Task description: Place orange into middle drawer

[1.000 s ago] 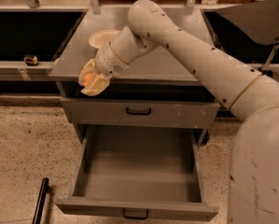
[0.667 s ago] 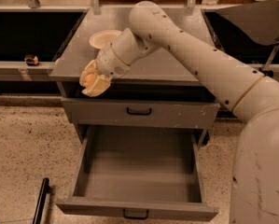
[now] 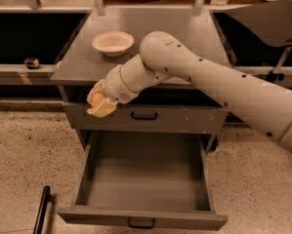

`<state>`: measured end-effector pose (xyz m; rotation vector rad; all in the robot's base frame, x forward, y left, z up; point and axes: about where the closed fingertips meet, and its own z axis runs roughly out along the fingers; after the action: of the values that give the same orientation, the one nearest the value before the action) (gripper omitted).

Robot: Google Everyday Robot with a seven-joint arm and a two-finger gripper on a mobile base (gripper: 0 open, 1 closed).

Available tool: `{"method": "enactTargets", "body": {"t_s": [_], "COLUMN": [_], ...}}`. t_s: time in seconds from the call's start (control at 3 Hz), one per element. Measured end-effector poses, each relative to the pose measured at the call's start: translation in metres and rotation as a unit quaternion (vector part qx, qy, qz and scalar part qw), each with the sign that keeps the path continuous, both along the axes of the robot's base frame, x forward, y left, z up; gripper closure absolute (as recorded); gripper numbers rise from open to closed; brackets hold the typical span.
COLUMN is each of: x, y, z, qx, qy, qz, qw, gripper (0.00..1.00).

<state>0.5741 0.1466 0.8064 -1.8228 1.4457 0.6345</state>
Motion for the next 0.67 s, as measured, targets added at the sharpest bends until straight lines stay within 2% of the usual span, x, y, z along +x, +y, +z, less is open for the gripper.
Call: {"method": "enactTargets", "body": {"t_s": [0.33, 0.67], "x": [-0.0099, -0.0101], "y": [-0.0055, -0.0029], "z": [-0.0258, -0.0264], "qx": [0.003, 0.002], "qy": [0.004, 0.004], "qz": [-0.024, -0.021], "qw": [0.9997, 0.9998], "gripper": [1.00, 1.00]}}
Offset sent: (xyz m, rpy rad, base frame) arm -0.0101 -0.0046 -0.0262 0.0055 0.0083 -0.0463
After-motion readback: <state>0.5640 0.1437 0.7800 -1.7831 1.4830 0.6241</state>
